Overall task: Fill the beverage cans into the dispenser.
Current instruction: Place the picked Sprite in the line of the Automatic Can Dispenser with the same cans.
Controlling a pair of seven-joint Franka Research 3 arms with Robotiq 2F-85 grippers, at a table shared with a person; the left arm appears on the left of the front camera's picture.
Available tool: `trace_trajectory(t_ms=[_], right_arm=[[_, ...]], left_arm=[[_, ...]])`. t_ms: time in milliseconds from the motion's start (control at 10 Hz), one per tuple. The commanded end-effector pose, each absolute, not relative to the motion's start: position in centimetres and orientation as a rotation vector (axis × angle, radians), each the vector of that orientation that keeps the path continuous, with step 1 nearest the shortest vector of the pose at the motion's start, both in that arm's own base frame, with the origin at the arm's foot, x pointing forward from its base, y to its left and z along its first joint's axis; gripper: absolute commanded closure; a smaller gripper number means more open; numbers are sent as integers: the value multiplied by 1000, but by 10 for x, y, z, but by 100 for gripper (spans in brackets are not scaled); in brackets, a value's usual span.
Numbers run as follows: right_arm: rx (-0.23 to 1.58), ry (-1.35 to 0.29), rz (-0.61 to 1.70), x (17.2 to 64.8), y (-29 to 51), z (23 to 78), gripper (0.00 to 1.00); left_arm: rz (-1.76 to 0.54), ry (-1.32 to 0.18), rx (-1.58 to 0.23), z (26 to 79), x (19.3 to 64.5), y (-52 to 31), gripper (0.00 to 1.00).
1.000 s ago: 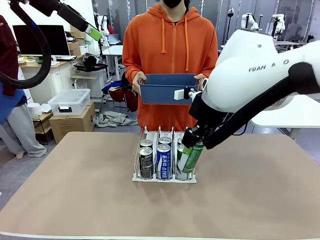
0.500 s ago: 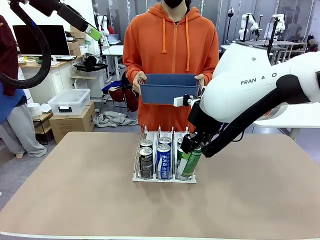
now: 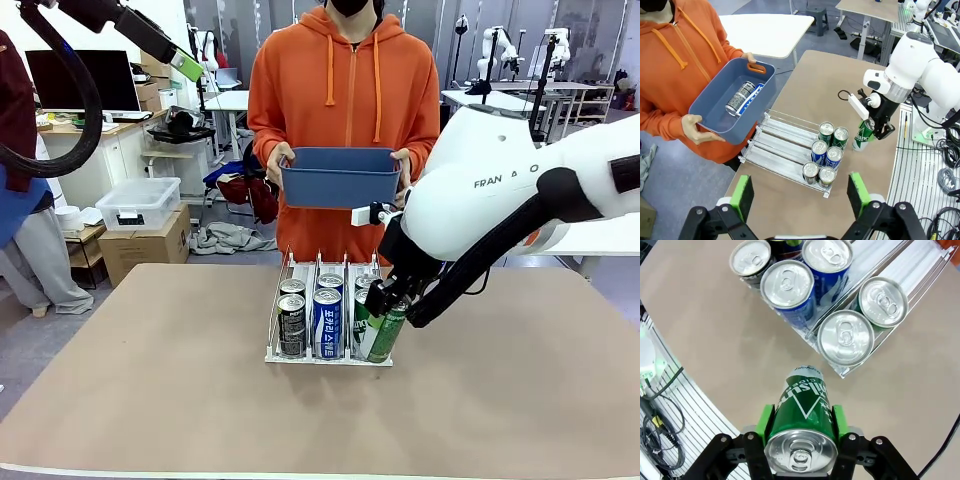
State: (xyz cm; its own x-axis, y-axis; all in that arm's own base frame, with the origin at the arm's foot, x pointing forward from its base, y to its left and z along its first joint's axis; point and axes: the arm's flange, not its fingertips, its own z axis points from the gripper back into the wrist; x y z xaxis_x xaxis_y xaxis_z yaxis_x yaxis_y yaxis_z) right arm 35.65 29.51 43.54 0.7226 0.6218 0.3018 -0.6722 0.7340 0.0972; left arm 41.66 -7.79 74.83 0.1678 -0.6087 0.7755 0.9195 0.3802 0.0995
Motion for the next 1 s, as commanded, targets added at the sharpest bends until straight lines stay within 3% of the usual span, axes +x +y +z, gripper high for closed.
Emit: trace_trajectory(t_ms=[0, 400, 900], right_arm=[[196, -327, 664, 362, 298, 435, 42], [106, -429, 629, 381, 299, 432, 42], [167, -452, 604, 396, 308, 425, 42]], left_arm=[[-1139, -845, -456, 748, 416, -77, 0], [-1139, -845, -456, 748, 416, -77, 0], [-1139, -845, -456, 748, 416, -77, 0]])
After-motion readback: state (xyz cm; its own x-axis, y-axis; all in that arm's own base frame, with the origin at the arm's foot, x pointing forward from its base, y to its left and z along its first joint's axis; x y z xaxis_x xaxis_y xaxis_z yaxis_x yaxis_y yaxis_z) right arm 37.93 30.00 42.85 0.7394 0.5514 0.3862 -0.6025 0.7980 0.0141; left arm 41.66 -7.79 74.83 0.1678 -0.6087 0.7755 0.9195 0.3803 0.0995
